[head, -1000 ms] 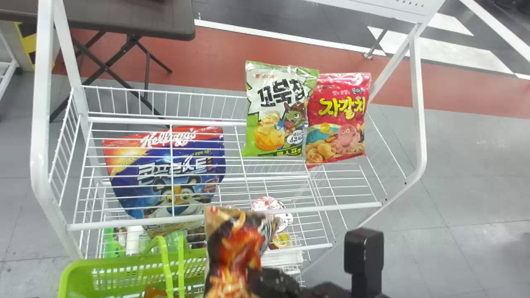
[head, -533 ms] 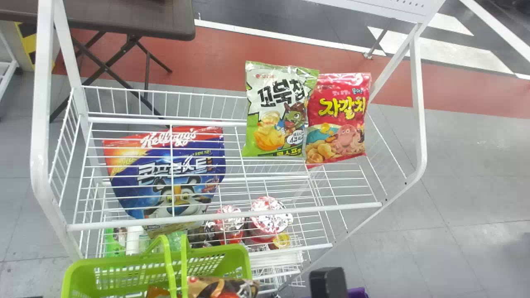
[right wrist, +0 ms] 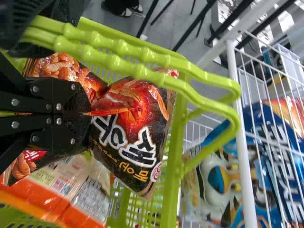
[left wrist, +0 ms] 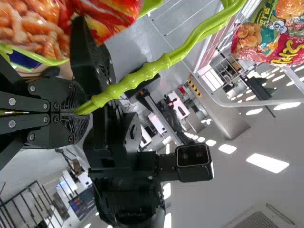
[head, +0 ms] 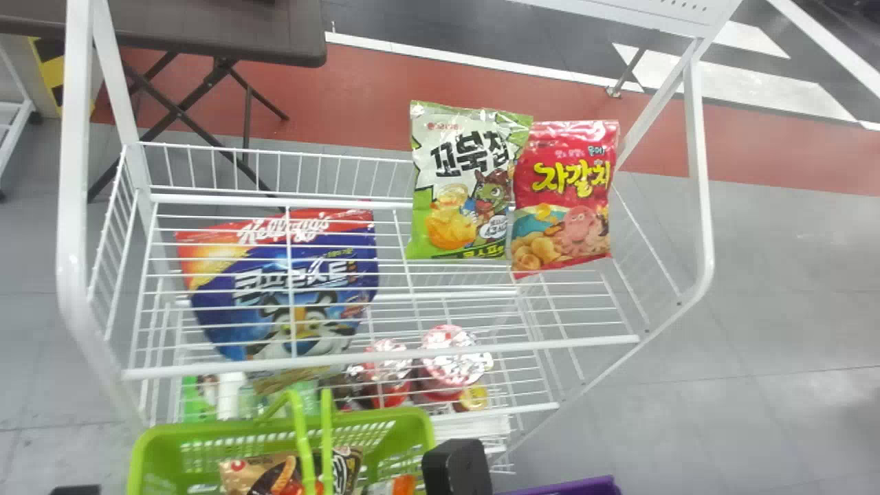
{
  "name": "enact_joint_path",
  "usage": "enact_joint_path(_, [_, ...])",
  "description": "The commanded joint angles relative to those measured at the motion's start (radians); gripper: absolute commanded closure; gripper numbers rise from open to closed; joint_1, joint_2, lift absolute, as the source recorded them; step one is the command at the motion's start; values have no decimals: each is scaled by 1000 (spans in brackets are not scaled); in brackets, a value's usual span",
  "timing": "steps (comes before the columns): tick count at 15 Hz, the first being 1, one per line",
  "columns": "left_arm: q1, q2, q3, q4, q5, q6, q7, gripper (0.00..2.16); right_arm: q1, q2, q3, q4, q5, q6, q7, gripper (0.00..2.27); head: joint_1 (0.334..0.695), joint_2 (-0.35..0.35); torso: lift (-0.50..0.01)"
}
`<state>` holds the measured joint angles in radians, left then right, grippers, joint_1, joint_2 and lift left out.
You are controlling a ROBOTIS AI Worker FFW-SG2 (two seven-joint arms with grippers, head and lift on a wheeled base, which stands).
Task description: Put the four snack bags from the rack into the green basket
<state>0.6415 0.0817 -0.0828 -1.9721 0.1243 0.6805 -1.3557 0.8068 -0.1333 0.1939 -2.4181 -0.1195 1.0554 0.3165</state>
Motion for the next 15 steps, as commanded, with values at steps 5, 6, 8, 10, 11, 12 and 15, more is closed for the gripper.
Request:
enact_joint_path(5, [0, 0, -11, -1, -8, 0, 3, 2027, 35, -26, -74, -7, 3, -154, 7, 56, 695, -315, -7])
enact_joint_path(6, [0, 0, -14, -2, -8, 0, 3, 2024, 35, -25, -97, -7, 1, -200, 7, 63, 695, -331, -7])
enact_joint_path(8, [3, 0, -17, -1, -8, 0, 1, 2027, 35, -16, -151, 19, 1, -439, -13, 93, 695, -350, -7])
enact_joint_path(10, [7, 0, -23, -2, -9, 0, -2, 2027, 8, -2, -185, 62, -3, -639, -51, 93, 695, -350, -7])
enact_joint_path(11, [10, 0, -25, -2, -12, 0, -2, 2027, -21, 4, -192, 96, 0, -743, -86, 93, 695, -350, -7])
enact_joint_path(12, [12, 1, -28, -5, -15, 0, -3, 2027, -51, 12, -200, 129, 0, -850, -113, 93, 695, -350, -7])
enact_joint_path(15, [18, 6, -48, -21, -35, 9, -2, 2027, -176, 35, -218, 209, -5, -939, -201, 93, 695, -350, -7])
